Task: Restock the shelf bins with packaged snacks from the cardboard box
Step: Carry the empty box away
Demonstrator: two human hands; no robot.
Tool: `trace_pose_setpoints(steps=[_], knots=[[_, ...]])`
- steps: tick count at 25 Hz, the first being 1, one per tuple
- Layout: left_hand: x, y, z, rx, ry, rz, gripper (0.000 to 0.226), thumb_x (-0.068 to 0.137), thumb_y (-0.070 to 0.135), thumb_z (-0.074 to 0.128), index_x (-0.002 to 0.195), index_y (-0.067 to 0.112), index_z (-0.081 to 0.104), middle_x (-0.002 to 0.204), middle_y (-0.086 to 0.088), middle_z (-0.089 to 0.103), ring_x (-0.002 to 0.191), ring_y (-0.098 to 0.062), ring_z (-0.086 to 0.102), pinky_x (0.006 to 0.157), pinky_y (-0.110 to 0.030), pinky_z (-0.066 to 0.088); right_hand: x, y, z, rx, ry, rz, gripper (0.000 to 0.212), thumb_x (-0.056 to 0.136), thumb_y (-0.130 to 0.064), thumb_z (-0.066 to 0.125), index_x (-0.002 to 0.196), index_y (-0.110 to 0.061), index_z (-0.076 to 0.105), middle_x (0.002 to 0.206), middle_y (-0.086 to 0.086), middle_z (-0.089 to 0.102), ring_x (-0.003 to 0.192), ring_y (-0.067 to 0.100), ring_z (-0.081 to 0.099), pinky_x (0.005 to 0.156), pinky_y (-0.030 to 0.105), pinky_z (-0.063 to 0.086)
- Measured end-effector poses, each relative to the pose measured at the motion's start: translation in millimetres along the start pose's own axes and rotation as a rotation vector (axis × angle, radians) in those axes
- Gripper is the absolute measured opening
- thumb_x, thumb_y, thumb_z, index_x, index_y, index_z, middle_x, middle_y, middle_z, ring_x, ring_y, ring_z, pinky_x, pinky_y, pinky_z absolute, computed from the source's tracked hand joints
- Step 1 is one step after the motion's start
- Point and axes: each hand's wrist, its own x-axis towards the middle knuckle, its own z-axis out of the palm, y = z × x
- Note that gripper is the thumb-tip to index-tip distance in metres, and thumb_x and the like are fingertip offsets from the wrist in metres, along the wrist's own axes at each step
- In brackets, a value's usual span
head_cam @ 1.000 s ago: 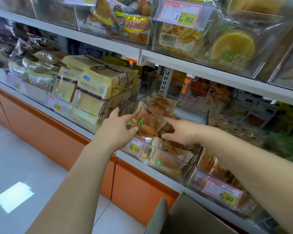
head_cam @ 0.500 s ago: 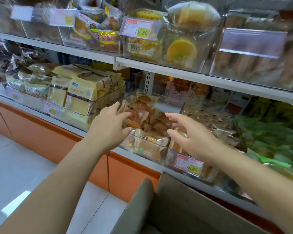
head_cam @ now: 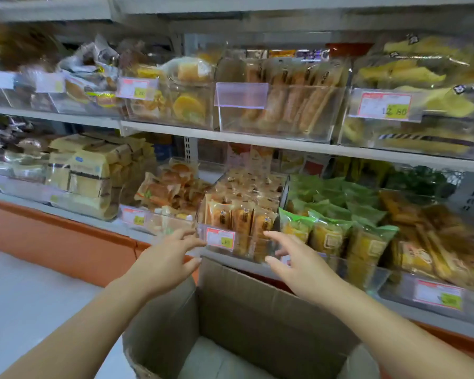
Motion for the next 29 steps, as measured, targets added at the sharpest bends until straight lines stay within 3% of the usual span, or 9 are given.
trace_pose_setpoints(steps=[4,9,12,14,17,19,21,26,29], knots=[[-14.0,14.8,21.1,0.076,-0.178,-0.068,0.042,0.096,0.041,0.054,0.138,0.04,0.049,0.156,0.006,0.03,0.135,-0.015,0.043,0.104,-0.033,0.041,-26.0,40.5,-9.3,-0.052,-0.086,0.053,0.05,0.096,-0.038,0.052,0.143,-0.04,0.035,0.137,-0.014,0.046,0.119,0.006,0.051,0.1,0.028,0.045],[-6.6,-16.8,44.3,0.117,-0.243,-0.165,0.045,0.092,0.041,0.061,0.136,0.038,0.052,0.157,-0.003,0.029,0.138,-0.024,0.039,0.11,-0.038,0.035,-72.4,89.1,-5.7,-0.145,-0.096,0.249,0.043,0.093,-0.035,0.058,0.135,-0.038,0.049,0.138,-0.01,0.05,0.121,0.008,0.05,0.096,0.024,0.042],[-12.4,-57.1,66.8,0.147,-0.335,-0.276,0.056,0.086,0.046,0.069,0.138,0.043,0.048,0.163,-0.011,0.014,0.147,-0.031,0.025,0.116,-0.043,0.026,-106.2,114.9,0.0,-0.249,-0.088,0.458,0.045,0.09,-0.04,0.063,0.133,-0.038,0.051,0.152,0.002,0.035,0.138,0.023,0.034,0.11,0.037,0.033],[-12.2,-77.6,76.2,0.056,-0.428,-0.331,0.059,0.084,0.042,0.072,0.139,0.039,0.049,0.162,-0.014,0.017,0.148,-0.031,0.02,0.117,-0.043,0.024,-133.2,124.9,7.6,-0.181,-0.123,0.674,0.053,0.085,-0.045,0.067,0.134,-0.041,0.049,0.157,0.009,0.023,0.14,0.031,0.03,0.111,0.043,0.034],[-17.1,-90.4,85.5,-0.075,-0.51,-0.326,0.052,0.087,0.022,0.072,0.136,0.031,0.056,0.146,-0.009,0.049,0.133,-0.027,0.044,0.105,-0.033,0.035,-162.3,117.7,20.1,0.094,-0.191,0.837,0.066,0.083,-0.032,0.074,0.141,-0.037,0.042,0.144,0.004,0.042,0.096,0.017,0.058,0.079,0.032,0.054],[-27.9,-92.6,93.2,-0.089,-0.495,-0.305,0.051,0.085,0.011,0.071,0.131,0.031,0.06,0.135,-0.003,0.061,0.12,-0.023,0.055,0.096,-0.028,0.039,-168.2,110.5,29.1,0.153,-0.17,0.833,0.068,0.086,-0.008,0.067,0.143,-0.034,0.041,0.126,0.004,0.056,0.068,0.013,0.056,0.053,0.023,0.045],[-38.8,-97.6,98.2,-0.09,-0.432,-0.307,0.057,0.081,0.004,0.07,0.13,0.032,0.062,0.132,-0.002,0.063,0.118,-0.023,0.058,0.096,-0.028,0.042,-167.1,103.9,35.1,0.125,-0.122,0.796,0.074,0.085,0.005,0.058,0.143,-0.036,0.041,0.133,0.007,0.054,0.058,0.014,0.055,0.047,0.024,0.039],[-76.2,-131.7,71.0,-0.167,-0.237,-0.448,0.06,0.079,-0.001,0.068,0.129,0.032,0.063,0.134,-0.008,0.061,0.12,-0.029,0.057,0.096,-0.029,0.043,-141.6,74.7,37.6,0.126,-0.071,0.654,0.071,0.086,0.003,0.061,0.14,-0.04,0.044,0.149,0.001,0.04,0.072,0.014,0.059,0.046,0.014,0.041],[-108.8,-165.8,35.1,-0.233,-0.157,-0.531,0.061,0.079,-0.005,0.07,0.13,0.027,0.063,0.131,-0.009,0.063,0.115,-0.029,0.058,0.094,-0.03,0.042,-110.3,50.7,49.1,0.137,-0.107,0.51,0.07,0.083,0.002,0.066,0.128,-0.048,0.048,0.14,0.0,0.048,0.079,0.01,0.059,0.062,0.021,0.047]])
